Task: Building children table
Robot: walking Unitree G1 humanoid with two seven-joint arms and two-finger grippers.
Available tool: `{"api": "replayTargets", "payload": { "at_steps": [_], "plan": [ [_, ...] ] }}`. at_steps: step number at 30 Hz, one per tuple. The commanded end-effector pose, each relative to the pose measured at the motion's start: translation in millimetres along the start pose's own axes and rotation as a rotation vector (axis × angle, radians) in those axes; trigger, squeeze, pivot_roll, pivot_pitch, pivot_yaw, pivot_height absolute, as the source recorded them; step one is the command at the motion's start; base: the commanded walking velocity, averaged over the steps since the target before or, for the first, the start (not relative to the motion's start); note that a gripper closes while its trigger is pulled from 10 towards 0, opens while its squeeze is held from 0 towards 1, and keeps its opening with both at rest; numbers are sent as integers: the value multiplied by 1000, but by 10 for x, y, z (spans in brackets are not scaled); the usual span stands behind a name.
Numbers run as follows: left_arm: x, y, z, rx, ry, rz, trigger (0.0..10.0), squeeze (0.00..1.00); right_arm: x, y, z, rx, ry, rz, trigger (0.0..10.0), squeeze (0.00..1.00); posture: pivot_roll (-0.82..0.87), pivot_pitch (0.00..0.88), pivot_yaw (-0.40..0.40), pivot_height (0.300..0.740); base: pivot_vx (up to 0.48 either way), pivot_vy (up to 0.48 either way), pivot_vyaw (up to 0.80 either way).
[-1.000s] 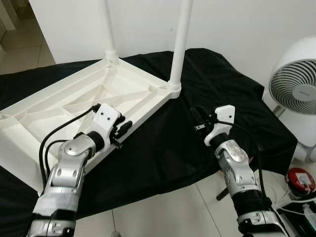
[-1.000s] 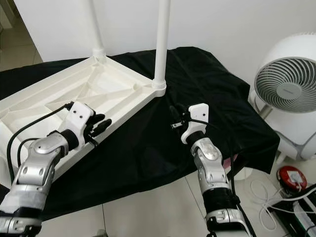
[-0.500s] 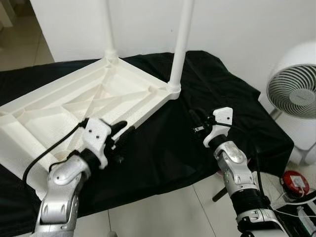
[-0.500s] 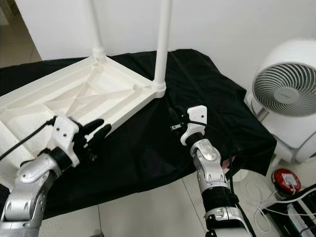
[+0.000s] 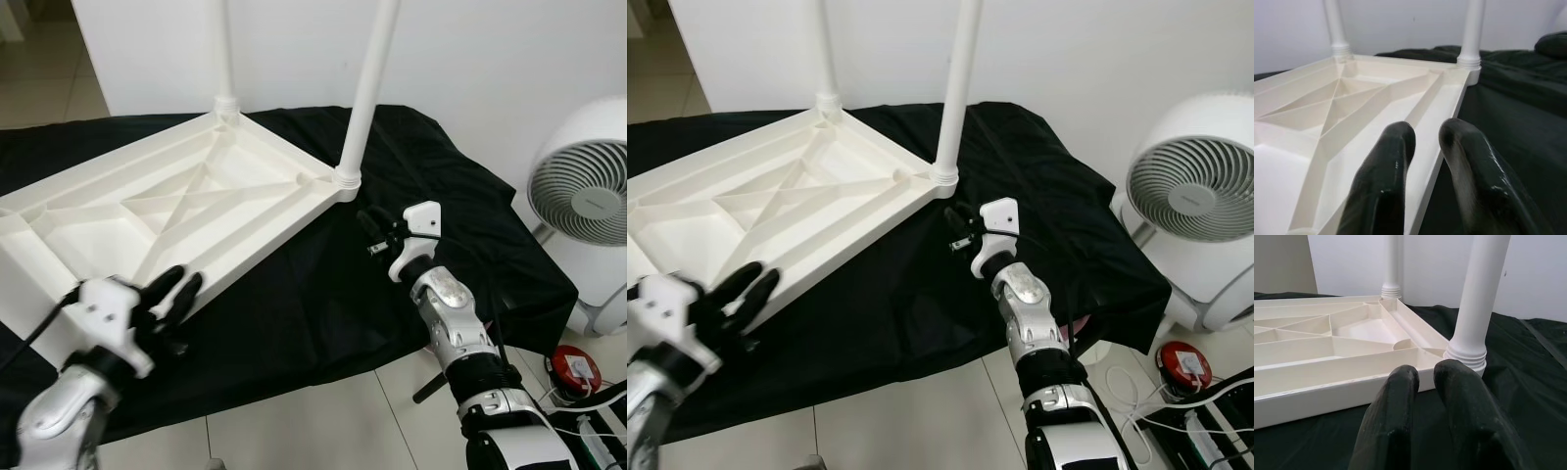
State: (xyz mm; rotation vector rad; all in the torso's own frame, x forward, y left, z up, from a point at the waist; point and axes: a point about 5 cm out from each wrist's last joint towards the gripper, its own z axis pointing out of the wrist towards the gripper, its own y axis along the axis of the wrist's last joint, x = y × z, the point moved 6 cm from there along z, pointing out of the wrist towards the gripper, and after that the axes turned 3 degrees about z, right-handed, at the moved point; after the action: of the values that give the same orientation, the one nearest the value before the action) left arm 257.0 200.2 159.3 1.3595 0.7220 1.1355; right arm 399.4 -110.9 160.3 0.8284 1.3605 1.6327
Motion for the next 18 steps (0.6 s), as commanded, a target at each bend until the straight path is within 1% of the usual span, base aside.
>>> {"api": "replayTargets", "payload": {
  "at_steps": [1,3,4,5,7,9,11,12,14,15,18],
  "plan": [
    [136,-49,-114,7,58,-19,10000,0,-18,-30,1,9,-2,-6,10000,0,175,0,-87,740,0,0,0],
    [136,-49,-114,7,58,-19,10000,0,-18,-30,1,9,-2,-6,10000,0,175,0,-87,740,0,0,0],
    [232,-87,-204,18,88,-24,10000,0,-22,-41,6,11,-1,-7,10000,0,185,0,-90,740,0,0,0],
    [232,-87,-204,18,88,-24,10000,0,-22,-41,6,11,-1,-7,10000,0,185,0,-90,740,0,0,0],
    [343,-65,-317,24,108,5,10000,0,-31,-73,13,20,4,-11,10000,0,197,0,-88,740,0,0,0],
    [308,-7,-333,13,81,42,10000,0,-35,-88,18,24,6,-13,10000,0,199,0,-86,740,0,0,0],
    [253,16,-324,8,61,35,10000,0,-37,-96,20,24,6,-13,10000,0,201,0,-86,740,0,0,0],
    [188,23,-329,1,39,26,10000,0,-37,-111,22,24,6,-13,10000,0,204,0,-84,740,0,0,0],
    [173,25,-332,-1,33,25,10000,0,-37,-115,23,24,6,-13,10000,0,204,0,-84,740,0,0,0],
    [161,38,-335,-8,35,38,10000,0,-37,-118,23,25,5,-12,10000,0,208,0,-84,740,0,0,0],
    [109,25,-357,-7,32,18,10000,0,-31,-136,19,29,8,-12,10000,0,212,0,-87,740,0,0,0]
  ]
}}
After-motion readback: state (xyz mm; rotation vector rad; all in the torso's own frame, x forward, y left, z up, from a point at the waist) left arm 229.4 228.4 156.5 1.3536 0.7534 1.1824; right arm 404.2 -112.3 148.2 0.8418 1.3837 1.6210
